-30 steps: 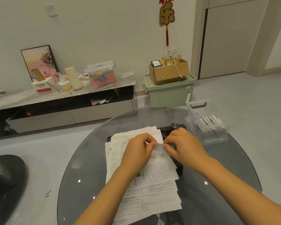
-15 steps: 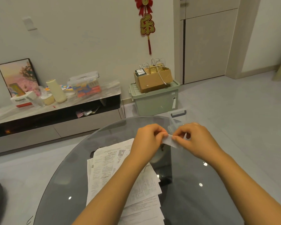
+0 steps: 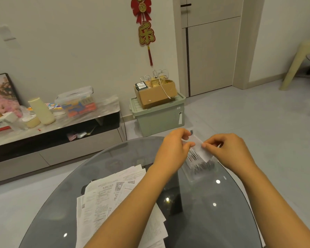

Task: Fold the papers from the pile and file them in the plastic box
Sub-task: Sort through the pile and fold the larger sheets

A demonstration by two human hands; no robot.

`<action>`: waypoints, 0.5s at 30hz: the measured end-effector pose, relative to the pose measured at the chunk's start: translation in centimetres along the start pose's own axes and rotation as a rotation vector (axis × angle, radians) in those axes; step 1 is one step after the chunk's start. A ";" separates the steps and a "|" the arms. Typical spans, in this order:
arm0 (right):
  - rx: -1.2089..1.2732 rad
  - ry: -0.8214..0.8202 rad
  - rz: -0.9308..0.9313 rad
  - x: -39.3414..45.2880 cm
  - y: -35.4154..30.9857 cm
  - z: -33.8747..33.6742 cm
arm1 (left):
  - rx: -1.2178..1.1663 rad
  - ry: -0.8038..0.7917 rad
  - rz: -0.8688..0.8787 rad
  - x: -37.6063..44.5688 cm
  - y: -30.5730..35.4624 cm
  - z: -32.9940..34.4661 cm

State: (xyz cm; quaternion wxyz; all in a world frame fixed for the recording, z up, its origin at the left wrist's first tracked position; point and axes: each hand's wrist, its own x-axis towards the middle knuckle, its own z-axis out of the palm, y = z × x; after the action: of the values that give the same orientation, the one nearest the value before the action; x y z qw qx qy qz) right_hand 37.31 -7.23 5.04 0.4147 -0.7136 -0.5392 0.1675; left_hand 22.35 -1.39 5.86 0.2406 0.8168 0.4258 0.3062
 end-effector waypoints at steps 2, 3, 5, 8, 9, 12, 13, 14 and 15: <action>-0.007 0.118 0.067 0.6 0.5 -0.1 | 0.039 -0.037 0.023 0.5 -0.1 0.7; -0.028 0.162 0.084 0.6 0.5 -0.2 | 0.079 -0.068 0.045 0.4 -0.2 1.0; -0.071 0.227 0.105 0.9 0.7 -0.2 | 0.210 -0.161 0.123 0.8 -0.5 1.8; -0.127 0.263 0.133 1.4 0.9 0.0 | 0.328 -0.280 0.236 1.2 -1.1 3.0; -0.142 0.257 0.141 1.5 1.1 0.1 | 0.340 -0.307 0.263 1.3 -1.2 3.3; -0.187 0.226 0.146 1.9 1.2 0.4 | 0.386 -0.359 0.333 1.5 -1.4 4.2; -0.208 0.219 0.140 2.0 1.2 0.6 | 0.409 -0.362 0.356 1.6 -1.6 4.4; -0.234 0.219 0.134 2.1 1.2 0.7 | 0.432 -0.360 0.374 1.7 -1.7 4.5; -0.259 0.221 0.130 2.2 1.2 0.9 | 0.456 -0.355 0.389 1.8 -1.8 4.6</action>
State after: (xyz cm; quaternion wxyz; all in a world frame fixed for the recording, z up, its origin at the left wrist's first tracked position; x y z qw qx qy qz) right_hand 38.26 -4.95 4.08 0.3643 -0.8084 -0.4603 0.0435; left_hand 25.41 0.41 2.01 0.0594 0.9558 0.2713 0.0963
